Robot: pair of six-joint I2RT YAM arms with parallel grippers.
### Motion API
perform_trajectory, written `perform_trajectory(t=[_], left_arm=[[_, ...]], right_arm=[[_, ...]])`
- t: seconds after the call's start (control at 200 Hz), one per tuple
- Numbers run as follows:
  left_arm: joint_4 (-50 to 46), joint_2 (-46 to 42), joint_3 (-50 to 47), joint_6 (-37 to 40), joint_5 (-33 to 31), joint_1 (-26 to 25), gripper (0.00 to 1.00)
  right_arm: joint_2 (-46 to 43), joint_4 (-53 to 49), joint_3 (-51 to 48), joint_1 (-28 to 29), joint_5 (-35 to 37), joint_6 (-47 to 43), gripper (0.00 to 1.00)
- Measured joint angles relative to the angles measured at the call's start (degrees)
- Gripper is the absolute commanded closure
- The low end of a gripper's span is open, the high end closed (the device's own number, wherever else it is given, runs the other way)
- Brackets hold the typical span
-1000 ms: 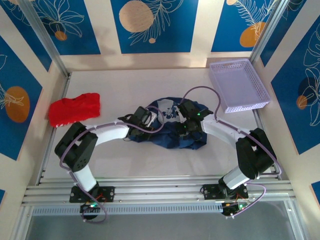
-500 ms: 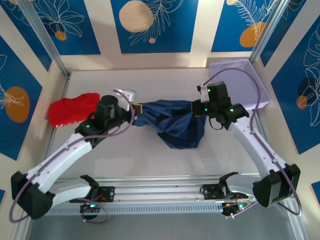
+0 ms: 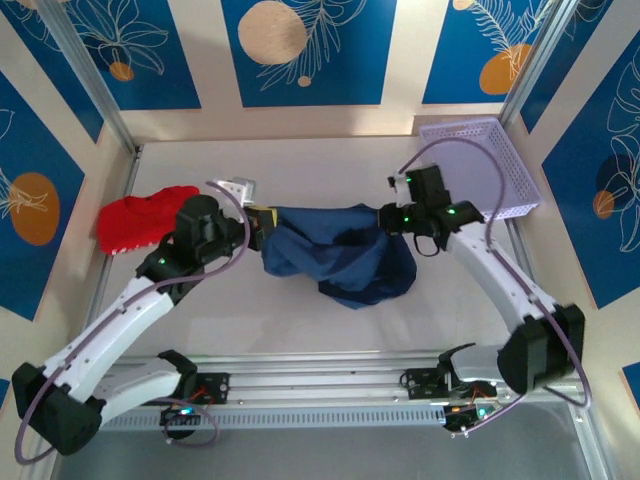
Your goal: Fold the inside-out t-shirt
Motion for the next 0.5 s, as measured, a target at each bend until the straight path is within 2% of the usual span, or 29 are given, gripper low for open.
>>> perform_trajectory(t=[0.11, 0.25, 0.32, 0.5], left_arm=[[-0.33, 2.16, -0.92, -0.55, 1.9, 0.0, 1.0], [-0.35, 2.38, -0.94, -0.55, 2.97, 0.0, 1.0], [-0.37, 2.38, -0.94, -0.52, 3.15, 0.0, 1.0], [-0.57, 2.32, -0.94, -0.46, 3.19, 0.0, 1.0]], right_arm=[[1.2, 0.5, -2.51, 5.68, 4.04, -1.53, 0.61], [-2.14, 5.81, -5.92, 13.53, 4.72, -5.46, 0.47], [-3.48, 8.74, -7.23, 16.5, 4.46, -7.54, 0.34], [-1.49, 15.58, -9.31, 21.33, 5.6, -13.18, 0.32]])
